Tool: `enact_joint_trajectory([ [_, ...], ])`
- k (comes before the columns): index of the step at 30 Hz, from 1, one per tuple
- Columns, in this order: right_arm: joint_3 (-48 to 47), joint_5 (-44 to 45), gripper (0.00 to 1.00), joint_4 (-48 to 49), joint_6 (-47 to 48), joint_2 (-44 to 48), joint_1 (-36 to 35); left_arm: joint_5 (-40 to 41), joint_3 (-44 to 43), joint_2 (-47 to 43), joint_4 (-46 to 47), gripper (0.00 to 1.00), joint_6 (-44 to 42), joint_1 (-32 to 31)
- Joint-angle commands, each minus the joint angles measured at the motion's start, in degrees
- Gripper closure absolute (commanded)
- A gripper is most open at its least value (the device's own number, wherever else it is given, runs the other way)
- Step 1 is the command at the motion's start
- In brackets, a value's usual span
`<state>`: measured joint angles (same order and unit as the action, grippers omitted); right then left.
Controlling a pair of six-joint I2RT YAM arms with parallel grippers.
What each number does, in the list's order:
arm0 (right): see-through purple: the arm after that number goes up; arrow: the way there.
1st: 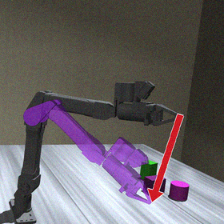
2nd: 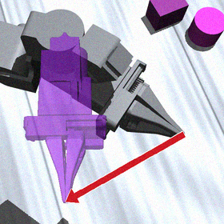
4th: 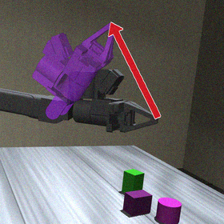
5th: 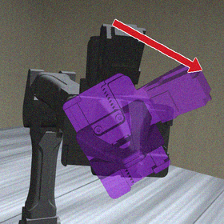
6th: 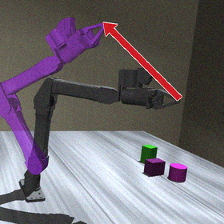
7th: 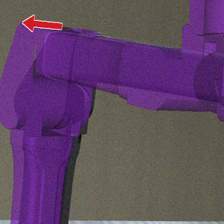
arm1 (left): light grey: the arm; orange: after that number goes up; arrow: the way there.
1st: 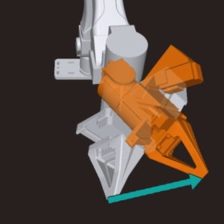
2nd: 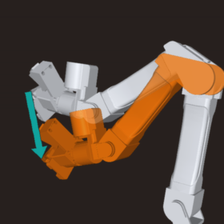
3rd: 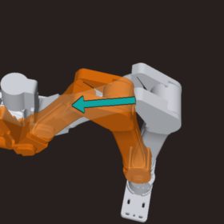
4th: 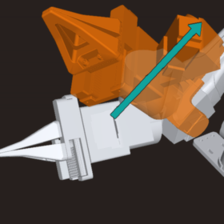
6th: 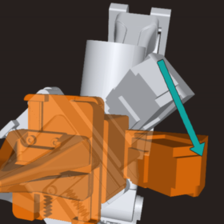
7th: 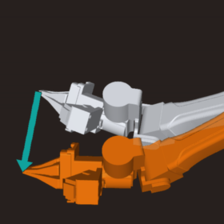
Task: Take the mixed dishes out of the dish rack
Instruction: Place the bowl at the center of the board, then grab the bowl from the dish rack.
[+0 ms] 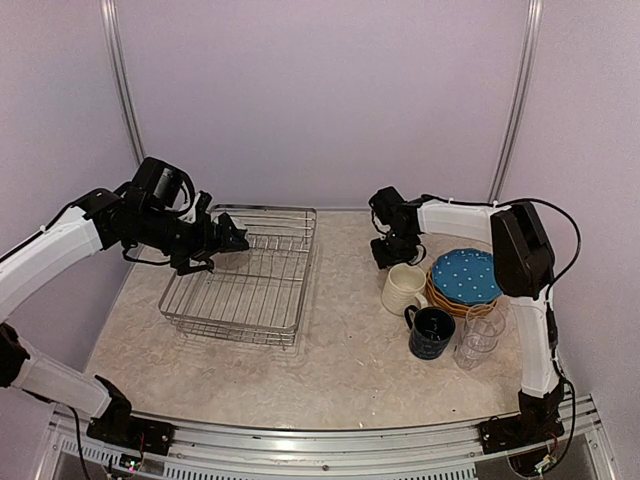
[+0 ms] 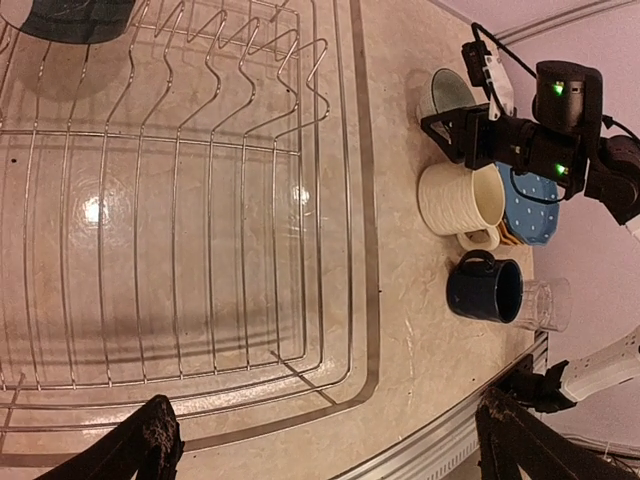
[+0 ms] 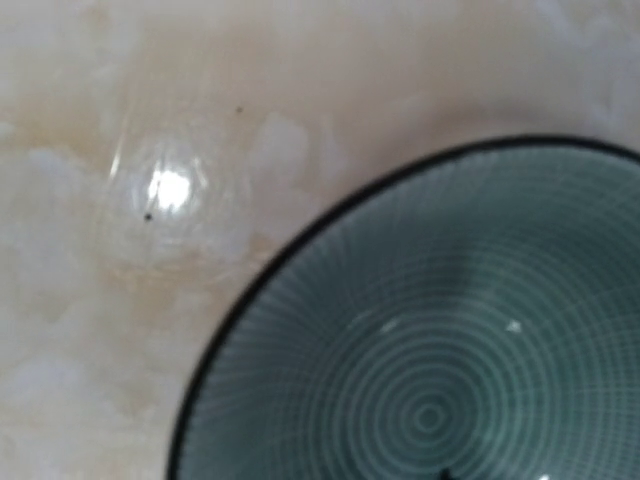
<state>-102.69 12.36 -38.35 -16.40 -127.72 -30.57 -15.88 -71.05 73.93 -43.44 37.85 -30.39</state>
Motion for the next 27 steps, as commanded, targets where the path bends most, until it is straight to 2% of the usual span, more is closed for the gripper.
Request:
enact_joint_trajectory([
  [1,1.2,-2.0,0.50,0.4,1.0,3.4,0.2,4.9,-3.4,1.2,-4.2,0.01,-2.1,-0.3],
  [8,3.4,-3.8,0.30,1.9,2.0,8.7,-0.7,11.1,-5.0,3.0,-6.0,0.01,-3.9,0.8],
  [14,9.6,-4.6,0.19,4.4,1.8,16.5,-1.6,8.8,-5.5,4.5,-3.1,0.01,-2.8,3.2],
  [19,18.2,-6.9,0.14,9.1,0.1,25.8,-1.7,5.6,-4.9,5.9,1.0,0.01,0.2,6.6],
  [23,24.5,-7.7,0.11,12.2,-0.9,31.9,-1.7,1.1,-1.8,6.4,8.0,0.01,5.8,10.8],
  [27,28.6,-8.0,0.10,13.0,-2.2,35.7,-1.7,3.6,-2.9,9.0,9.1,0.01,13.7,13.4],
])
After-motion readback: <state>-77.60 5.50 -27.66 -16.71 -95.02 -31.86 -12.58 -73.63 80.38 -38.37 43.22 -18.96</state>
